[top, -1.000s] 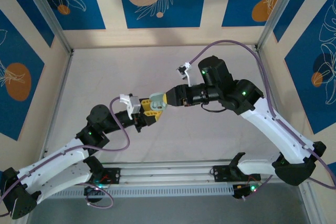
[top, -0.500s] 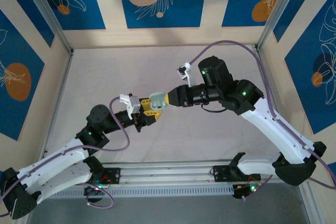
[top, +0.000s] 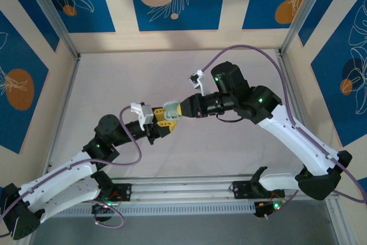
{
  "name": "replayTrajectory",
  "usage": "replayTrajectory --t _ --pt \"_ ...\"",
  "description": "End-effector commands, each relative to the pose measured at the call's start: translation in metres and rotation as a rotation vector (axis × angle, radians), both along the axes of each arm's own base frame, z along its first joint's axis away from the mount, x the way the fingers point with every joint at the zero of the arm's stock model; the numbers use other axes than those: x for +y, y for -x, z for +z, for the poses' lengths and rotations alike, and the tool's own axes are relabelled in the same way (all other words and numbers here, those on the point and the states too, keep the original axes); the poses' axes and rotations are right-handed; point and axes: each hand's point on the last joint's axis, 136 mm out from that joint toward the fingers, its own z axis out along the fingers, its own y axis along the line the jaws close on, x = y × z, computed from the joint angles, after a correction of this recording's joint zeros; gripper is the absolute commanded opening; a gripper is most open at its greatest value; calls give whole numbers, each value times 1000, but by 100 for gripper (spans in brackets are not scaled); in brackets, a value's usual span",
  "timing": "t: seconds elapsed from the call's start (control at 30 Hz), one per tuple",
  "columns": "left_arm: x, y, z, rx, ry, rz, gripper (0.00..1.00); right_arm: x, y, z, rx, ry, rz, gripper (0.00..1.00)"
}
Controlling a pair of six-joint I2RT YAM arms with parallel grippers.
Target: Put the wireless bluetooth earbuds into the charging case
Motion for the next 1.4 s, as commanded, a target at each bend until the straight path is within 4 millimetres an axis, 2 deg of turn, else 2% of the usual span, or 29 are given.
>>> replayTrajectory --t 0.0,0.1,0.27,0.37,0.5,0.73,0.87,1.13,1.37 --pt "3 6 25 -50 59 -11 30 2 5 7 -3 -11 31 21" --pt "4 5 25 -51 57 -2 30 -1 6 10 -15 -10 19 23" --pt "4 3 21 -57 44 10 30 -20 4 24 -86 -38 -61 29" --pt "3 4 18 -63 27 4 30 -28 -3 32 -106 -65 -109 39" --pt "1 6 17 -79 6 -15 30 -23 -16 37 -101 -73 -133 48" --pt "-1 9 23 -97 5 -34 30 -3 -34 24 -31 -3 -106 52" --pt "0 7 25 -100 13 -19 30 3 -26 14 10 16 -46 53" --pt "0 1 28 -99 35 10 30 0 7 -6 99 -24 48 56" --pt "-4 4 31 -107 48 -23 31 14 17 -8 204 -164 110 61"
